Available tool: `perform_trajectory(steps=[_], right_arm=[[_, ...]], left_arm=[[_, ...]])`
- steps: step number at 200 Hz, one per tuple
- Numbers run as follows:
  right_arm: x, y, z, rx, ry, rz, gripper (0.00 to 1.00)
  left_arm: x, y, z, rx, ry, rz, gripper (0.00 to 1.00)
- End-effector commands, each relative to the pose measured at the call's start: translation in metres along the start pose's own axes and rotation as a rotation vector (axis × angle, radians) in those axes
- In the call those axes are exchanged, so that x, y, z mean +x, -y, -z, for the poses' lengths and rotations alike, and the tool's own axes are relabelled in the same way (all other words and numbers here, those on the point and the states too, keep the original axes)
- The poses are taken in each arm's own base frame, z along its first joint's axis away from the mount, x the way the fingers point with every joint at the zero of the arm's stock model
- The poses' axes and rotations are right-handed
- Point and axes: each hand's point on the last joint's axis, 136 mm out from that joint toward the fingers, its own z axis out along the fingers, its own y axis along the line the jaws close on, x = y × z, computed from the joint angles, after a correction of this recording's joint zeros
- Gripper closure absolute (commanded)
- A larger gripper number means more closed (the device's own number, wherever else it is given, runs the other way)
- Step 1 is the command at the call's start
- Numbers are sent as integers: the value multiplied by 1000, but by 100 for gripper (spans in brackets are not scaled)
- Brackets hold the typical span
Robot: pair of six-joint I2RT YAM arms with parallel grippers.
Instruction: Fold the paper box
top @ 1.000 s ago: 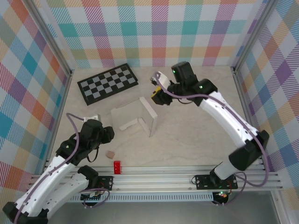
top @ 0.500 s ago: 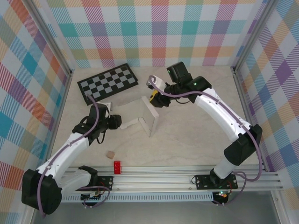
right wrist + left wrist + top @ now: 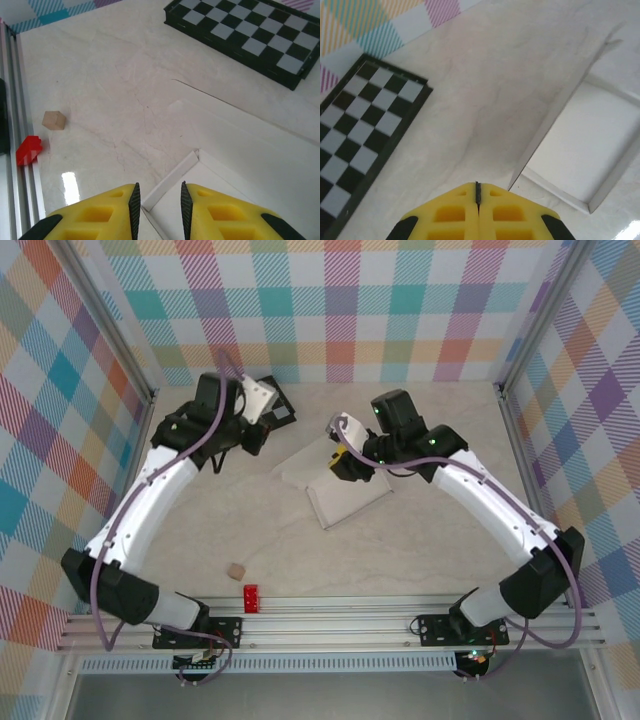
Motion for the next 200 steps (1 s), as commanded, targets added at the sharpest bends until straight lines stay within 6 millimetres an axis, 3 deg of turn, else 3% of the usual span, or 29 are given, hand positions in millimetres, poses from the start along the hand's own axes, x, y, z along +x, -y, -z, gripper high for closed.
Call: perform_trajectory(steps=[1,12,30,37,43,47,67,69,94,103,131,150,179,200], right_arm=[[-3,19,12,116,78,-70,70],[6,28,17,164,77,-104,68],[25,58,26,273,65,-183,63],[32,71,31,307,64,-228,63],[37,83,35,333,77,-277,63],[41,91,39,350,89,-310,63],[58,117,46,396,157,-436,63],[60,119,45,396,157,-439,63],[74,133,34,367,123,-473,64],[75,137,31,352,112,-487,68],[83,154,37,385,132,-535,67],[93,162,40,389,132,-560,67],[104,169,31,307,121,-571,68],[110,172,29,245,124,-541,69]], left_arm=[[29,25,-4,106,-197,-87,99],[16,28,-5,131,-157,-52,89],[4,35,-13,164,-72,97,58],[2,33,-21,147,-30,199,35],[1,29,-28,114,10,289,4],[6,27,-33,85,27,343,0],[23,36,-55,44,160,487,2],[32,38,-60,44,146,492,5],[41,47,-87,42,138,515,42],[42,48,-92,39,116,523,50],[49,41,-90,-16,117,568,47],[51,50,-94,30,108,589,47],[51,67,-107,61,78,551,58],[54,73,-118,79,39,539,59]])
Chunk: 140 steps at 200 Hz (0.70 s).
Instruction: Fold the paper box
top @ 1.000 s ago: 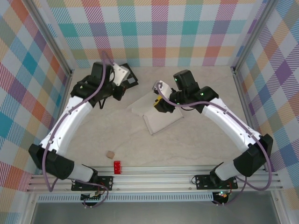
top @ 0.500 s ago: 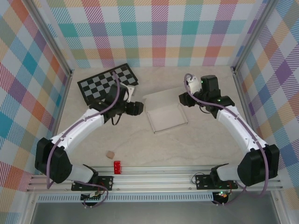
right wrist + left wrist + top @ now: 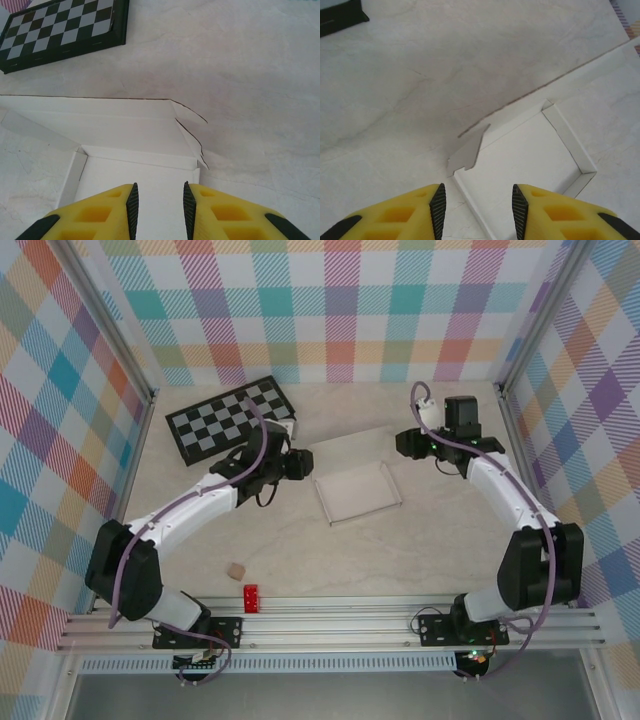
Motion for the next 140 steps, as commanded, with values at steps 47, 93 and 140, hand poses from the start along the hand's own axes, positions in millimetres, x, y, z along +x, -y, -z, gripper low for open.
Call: perform_trajectory(steps=[47,93,140], right_arm=[[-6,10,-13,-179,0,53,72],[-5,26,-31,-199,-27,14,71],[-6,26,-35,-216,-30,8,71]], left_arm=[[2,6,-28,-18,-65,-51,68],[4,5,-34,-27,-73,-54,69],[2,-9,-18,-104,-69,-71,67]])
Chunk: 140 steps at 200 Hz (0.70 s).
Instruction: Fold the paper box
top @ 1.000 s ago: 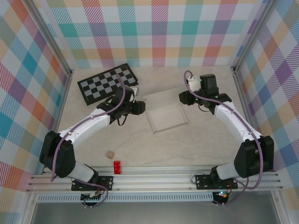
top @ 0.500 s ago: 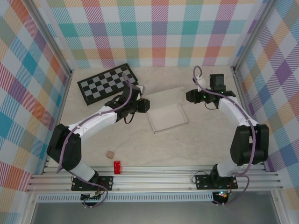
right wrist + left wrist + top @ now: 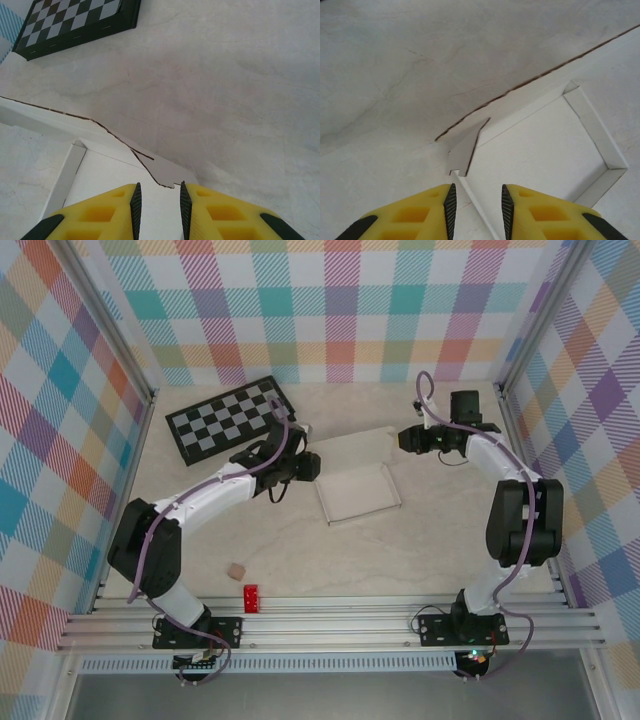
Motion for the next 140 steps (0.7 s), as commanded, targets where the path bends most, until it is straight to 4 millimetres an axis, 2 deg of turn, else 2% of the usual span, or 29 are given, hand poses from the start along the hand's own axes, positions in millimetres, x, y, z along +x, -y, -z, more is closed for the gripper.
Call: perform_trajectory(steps=[1,47,98,130,140], right_arm=[[-13,-9,6,-43,32,41,71],[-11,-6,3,-47,24,34,71],[-12,-8,3,-54,27,39,71],[-14,-8,3,-57,29,43,71],[-14,-8,3,-60,29,42,71]], left_arm=[[-10,-5,15,-40,29,-27,67],[-9,4,1,-4,2,-57,67],[-22,10,-11,0,-1,-86,69],[-22,6,-14,-30,-15,-113,72],[-23,6,-13,-34,-9,-119,78]])
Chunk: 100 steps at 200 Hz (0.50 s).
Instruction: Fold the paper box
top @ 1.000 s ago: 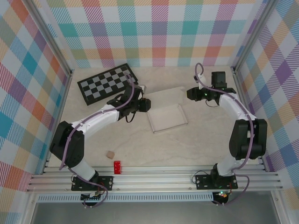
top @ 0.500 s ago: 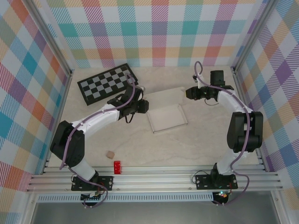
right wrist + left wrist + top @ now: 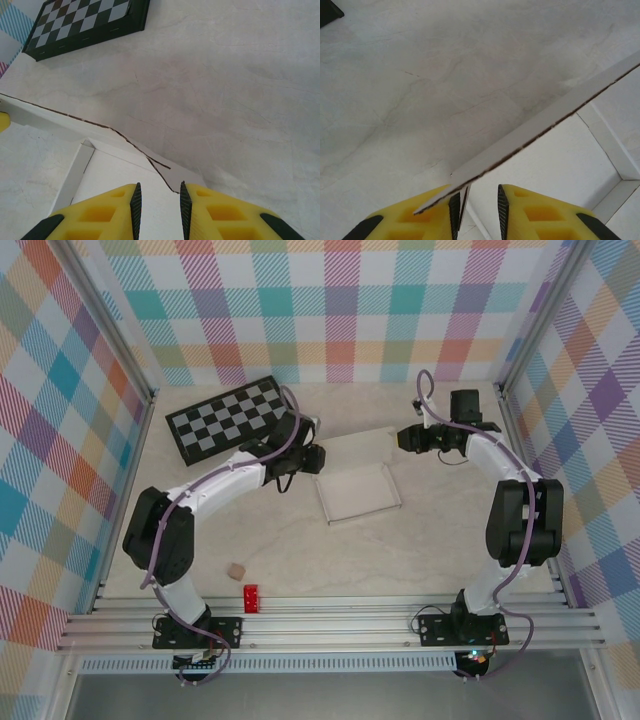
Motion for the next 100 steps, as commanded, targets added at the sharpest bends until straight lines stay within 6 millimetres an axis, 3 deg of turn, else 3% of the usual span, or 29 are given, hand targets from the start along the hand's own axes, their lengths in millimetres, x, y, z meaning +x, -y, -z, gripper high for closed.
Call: perform_trajectory(steps=[1,25,100], right_arm=[[-10,-3,1,-36,20,34,71],[-11,-2,0,-42,21,28,71],[-6,-1,-8,-79,13,77,69]], left_arm=[[-4,-2,4,-21,1,-39,78],[-3,-2,4,-24,-3,-53,89],[4,1,3,-22,-52,-145,99]])
